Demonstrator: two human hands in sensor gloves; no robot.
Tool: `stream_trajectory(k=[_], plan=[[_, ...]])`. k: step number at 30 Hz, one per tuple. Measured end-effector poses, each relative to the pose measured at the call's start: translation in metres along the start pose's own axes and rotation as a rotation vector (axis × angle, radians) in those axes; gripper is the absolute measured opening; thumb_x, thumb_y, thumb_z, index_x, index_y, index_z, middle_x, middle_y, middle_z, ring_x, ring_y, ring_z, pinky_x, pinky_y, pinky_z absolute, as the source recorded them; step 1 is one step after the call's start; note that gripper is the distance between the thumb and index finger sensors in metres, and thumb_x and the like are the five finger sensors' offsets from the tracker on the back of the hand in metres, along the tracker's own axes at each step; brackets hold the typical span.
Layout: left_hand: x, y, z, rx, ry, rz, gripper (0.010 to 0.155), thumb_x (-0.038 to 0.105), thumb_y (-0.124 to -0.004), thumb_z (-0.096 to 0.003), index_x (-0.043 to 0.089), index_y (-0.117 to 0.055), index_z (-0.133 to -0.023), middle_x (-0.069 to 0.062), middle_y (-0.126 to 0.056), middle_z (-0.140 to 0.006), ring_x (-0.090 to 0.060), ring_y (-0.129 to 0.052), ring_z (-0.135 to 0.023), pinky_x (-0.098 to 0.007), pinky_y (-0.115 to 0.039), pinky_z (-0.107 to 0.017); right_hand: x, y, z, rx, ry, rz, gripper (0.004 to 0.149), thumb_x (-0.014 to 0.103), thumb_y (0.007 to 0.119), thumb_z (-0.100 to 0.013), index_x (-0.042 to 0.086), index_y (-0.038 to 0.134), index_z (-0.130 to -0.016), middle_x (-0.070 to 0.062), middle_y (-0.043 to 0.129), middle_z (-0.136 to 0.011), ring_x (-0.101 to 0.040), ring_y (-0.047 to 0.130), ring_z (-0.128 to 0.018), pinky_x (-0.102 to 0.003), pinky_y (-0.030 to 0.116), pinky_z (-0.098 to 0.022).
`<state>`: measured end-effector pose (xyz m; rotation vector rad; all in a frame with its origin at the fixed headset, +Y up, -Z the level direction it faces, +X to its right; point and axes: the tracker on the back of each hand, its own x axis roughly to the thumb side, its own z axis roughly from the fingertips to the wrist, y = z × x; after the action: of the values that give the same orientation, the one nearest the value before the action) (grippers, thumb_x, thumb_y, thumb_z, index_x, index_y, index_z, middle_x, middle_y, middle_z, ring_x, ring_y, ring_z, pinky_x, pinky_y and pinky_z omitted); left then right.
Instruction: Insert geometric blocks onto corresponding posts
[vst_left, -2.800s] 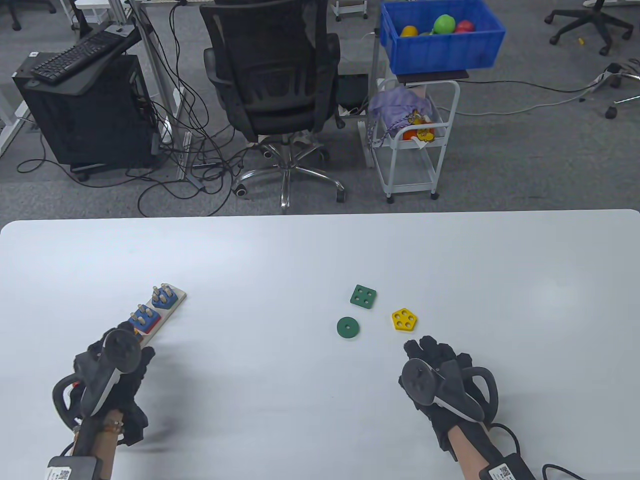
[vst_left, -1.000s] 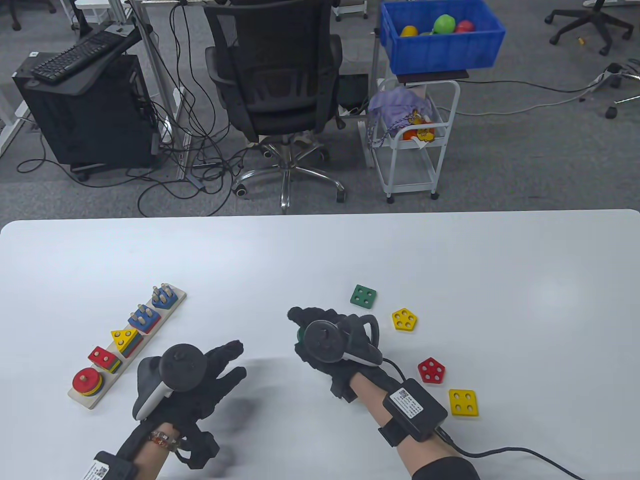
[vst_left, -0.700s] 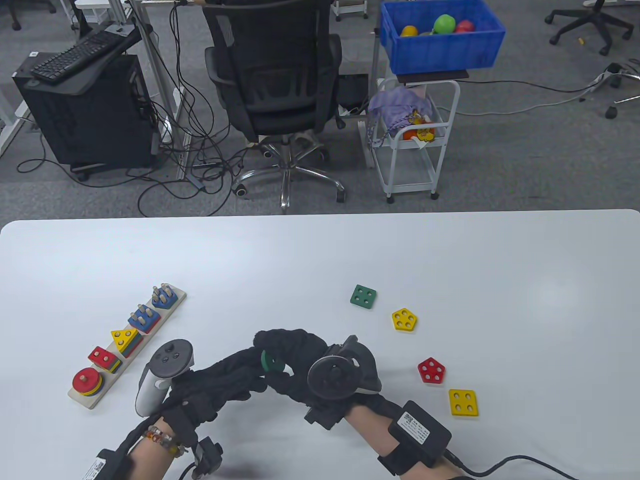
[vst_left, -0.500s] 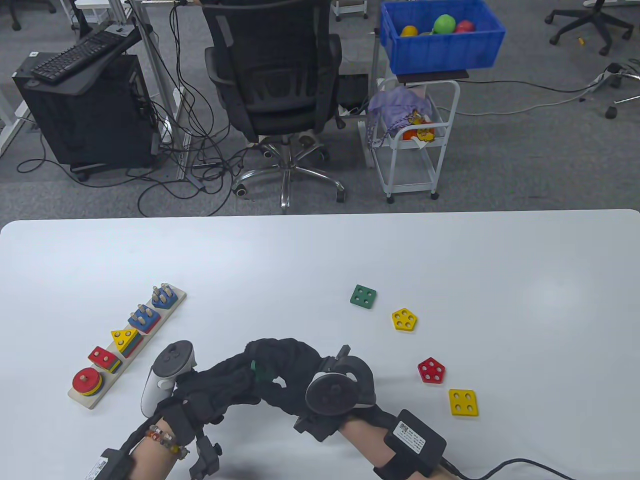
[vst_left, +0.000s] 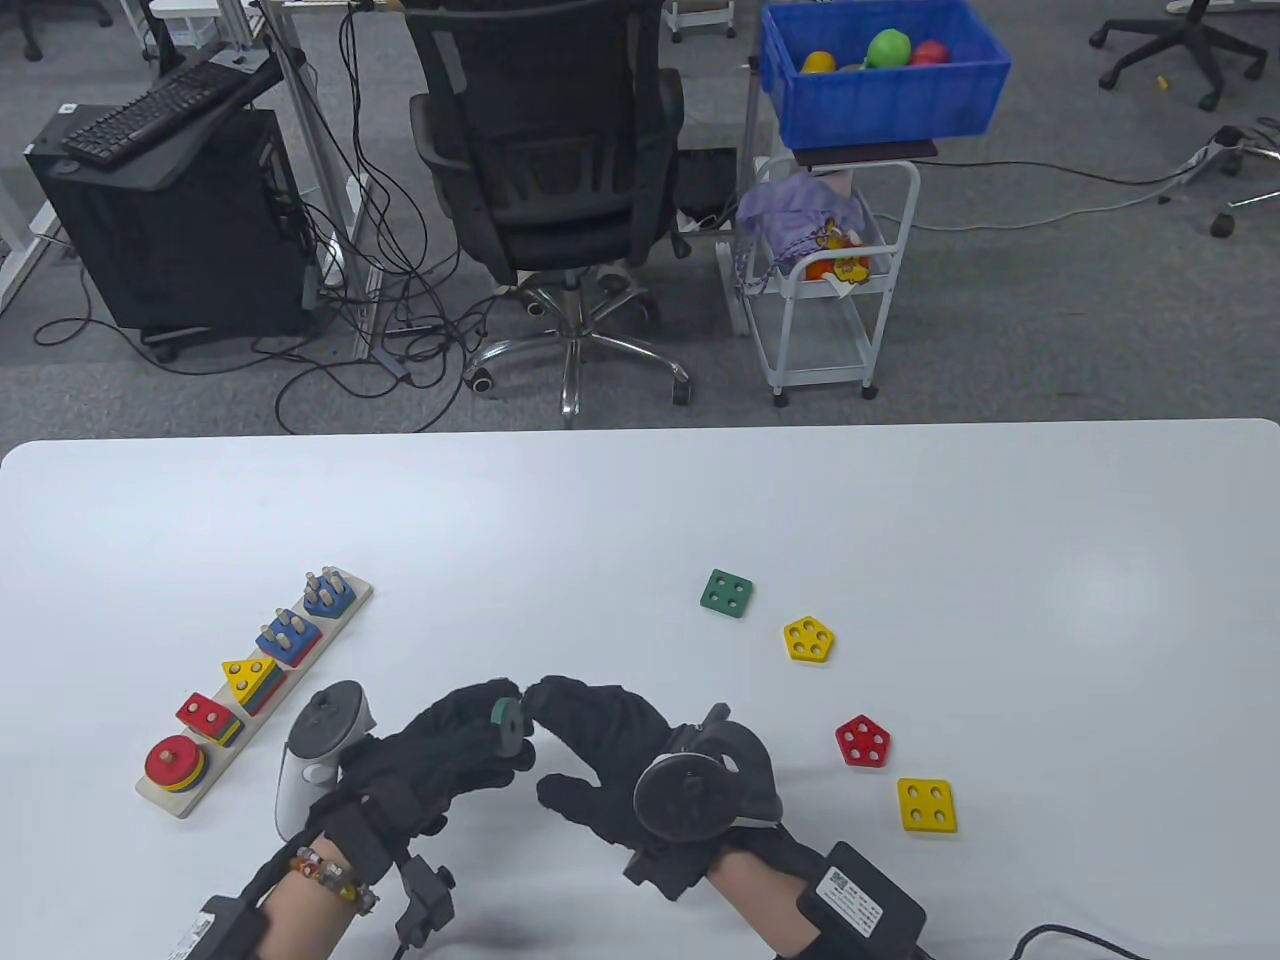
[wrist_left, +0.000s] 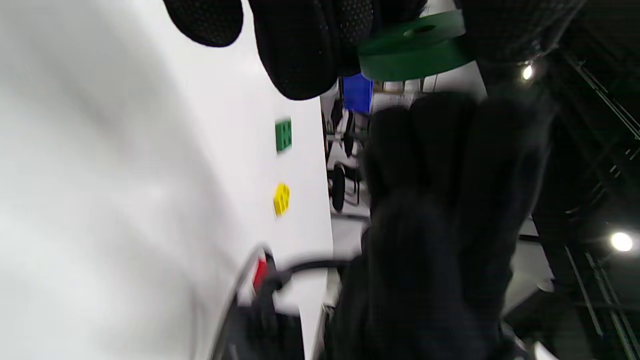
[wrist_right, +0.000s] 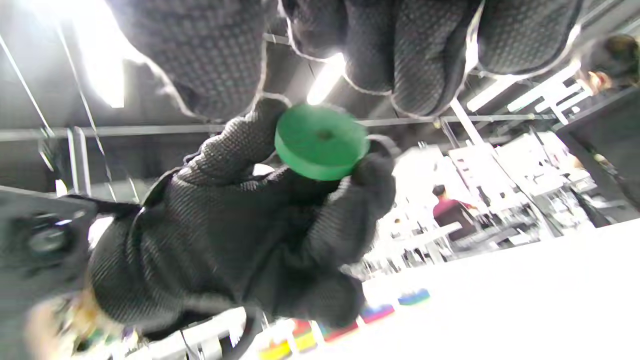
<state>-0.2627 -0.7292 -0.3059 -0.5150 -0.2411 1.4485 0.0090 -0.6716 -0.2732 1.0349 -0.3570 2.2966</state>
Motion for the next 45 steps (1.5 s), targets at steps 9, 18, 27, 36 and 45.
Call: stream_trajectory(k=[9,18,27,36,45], plan=[[0.012,0.087,0.035,0.463,0.146,-0.486,0.069,0.058,-0.08,-0.0479,0.032,-0.056,-0.107,0.002,-0.068,-0.11,-0.025,-0.08,-0.099,-0.059,-0.058,-0.077,-0.061,-0.054,0.071,0.161,0.328,0.037,0.067,0.043,0.082,-0.044,0.012,0.061,-0.1,-0.024,0.067,-0.102,-0.048,0.08,-0.085,-0.072,0.065,-0.058],[0.016,0.14,0.076,0.786,0.439,-0.917,0.069,0.057,-0.084,-0.0455,0.035,-0.059,-0.106,0.006,-0.069,-0.111,-0.026,-0.074,-0.104,-0.06,-0.054,-0.078,-0.089,-0.079,0.107,0.161,0.517,0.186,0.067,0.044,0.08,-0.046,0.012,0.061,-0.101,-0.025,0.066,-0.102,-0.05,0.077,-0.086,-0.073,0.062,-0.058],[-0.001,0.17,0.096,0.83,0.787,-1.076,0.068,0.054,-0.087,-0.0431,0.037,-0.063,-0.104,0.008,-0.071,-0.11,-0.026,-0.075,-0.105,-0.061,-0.053,-0.079,-0.099,-0.081,0.113,0.21,0.57,0.327,0.066,0.045,0.078,-0.046,0.012,0.061,-0.101,-0.024,0.066,-0.102,-0.049,0.078,-0.086,-0.073,0.063,-0.058],[-0.014,0.177,0.097,0.846,0.899,-1.115,0.069,0.051,-0.089,-0.0414,0.036,-0.064,-0.104,0.008,-0.072,-0.11,-0.025,-0.076,-0.105,-0.06,-0.053,-0.079,-0.103,-0.076,0.113,0.259,0.585,0.279,0.065,0.044,0.078,-0.046,0.012,0.061,-0.101,-0.024,0.067,-0.102,-0.049,0.079,-0.086,-0.072,0.063,-0.058],[0.002,0.158,0.085,0.81,0.785,-1.135,0.069,0.054,-0.079,-0.046,0.035,-0.057,-0.109,0.002,-0.058,-0.121,-0.029,-0.067,-0.111,-0.061,-0.05,-0.08,-0.11,-0.079,0.117,0.241,0.664,0.322,0.065,0.044,0.078,-0.046,0.012,0.061,-0.101,-0.024,0.067,-0.102,-0.049,0.078,-0.086,-0.072,0.063,-0.058]])
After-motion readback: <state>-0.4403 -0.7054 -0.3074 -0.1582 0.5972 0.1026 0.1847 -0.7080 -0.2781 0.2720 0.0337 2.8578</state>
